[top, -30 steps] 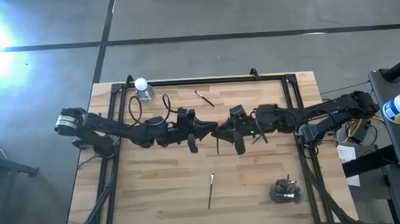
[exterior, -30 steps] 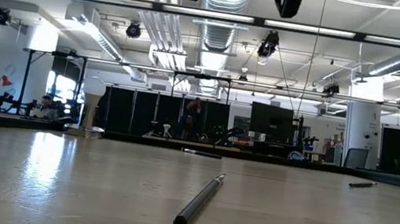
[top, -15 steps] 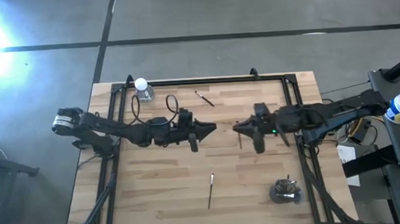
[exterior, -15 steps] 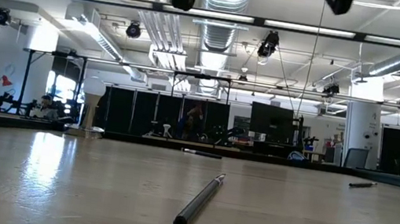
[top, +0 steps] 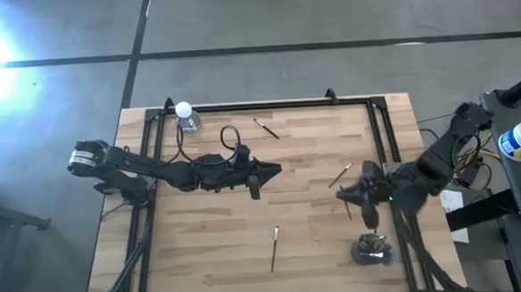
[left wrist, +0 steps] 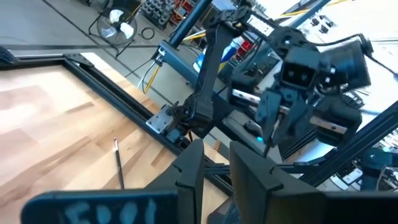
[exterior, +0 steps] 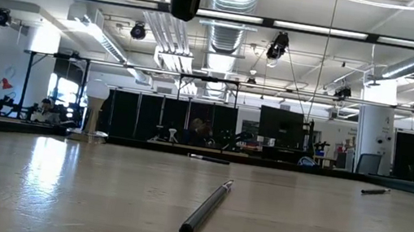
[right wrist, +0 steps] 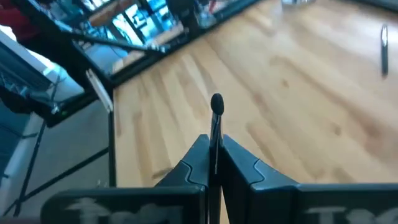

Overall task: Put items in baskets/containers
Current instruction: Put the eyeshadow brush into the brush holder

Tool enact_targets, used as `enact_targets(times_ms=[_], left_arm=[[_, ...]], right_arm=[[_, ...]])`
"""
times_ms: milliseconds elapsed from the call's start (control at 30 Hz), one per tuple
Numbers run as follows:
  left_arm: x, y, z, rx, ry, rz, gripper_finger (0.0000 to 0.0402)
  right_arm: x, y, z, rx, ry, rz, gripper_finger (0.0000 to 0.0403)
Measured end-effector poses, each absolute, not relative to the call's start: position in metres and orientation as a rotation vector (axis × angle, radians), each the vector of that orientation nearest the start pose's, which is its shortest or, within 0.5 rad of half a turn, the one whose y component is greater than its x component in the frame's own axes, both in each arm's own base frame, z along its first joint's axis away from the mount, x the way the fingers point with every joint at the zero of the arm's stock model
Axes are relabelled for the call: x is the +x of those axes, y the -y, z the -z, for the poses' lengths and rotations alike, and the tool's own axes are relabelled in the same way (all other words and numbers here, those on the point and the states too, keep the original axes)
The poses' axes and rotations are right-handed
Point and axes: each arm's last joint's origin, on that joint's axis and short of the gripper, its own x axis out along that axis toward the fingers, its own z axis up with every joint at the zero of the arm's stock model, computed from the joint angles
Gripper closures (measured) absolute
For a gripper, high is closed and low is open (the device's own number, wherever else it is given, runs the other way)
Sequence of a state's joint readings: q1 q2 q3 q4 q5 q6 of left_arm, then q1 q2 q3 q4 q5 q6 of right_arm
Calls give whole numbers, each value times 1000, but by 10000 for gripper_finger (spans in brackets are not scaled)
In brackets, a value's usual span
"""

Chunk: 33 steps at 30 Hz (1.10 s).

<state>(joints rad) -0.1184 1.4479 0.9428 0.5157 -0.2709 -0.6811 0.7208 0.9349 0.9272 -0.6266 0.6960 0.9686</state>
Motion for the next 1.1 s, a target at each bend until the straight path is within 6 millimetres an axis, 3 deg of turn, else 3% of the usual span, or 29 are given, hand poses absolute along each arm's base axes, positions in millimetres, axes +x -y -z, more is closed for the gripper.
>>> enact_targets(times_ms=[200,400,800,1100], left_arm=[[325,31,-297,-693,31,-154,333],[325,31,-294,-698,3,-166,333],[325,31,-290,-722,-31,-180,333],[325,31,-289,-738,-36,-182,333]], right_arm=[[120,-136,-304,577,-481,216,390],[104,-159,-280,534,-519,264,390],[99,-199,-223,471,-519,344,390],[101,-211,-208,497,-501,361,390]])
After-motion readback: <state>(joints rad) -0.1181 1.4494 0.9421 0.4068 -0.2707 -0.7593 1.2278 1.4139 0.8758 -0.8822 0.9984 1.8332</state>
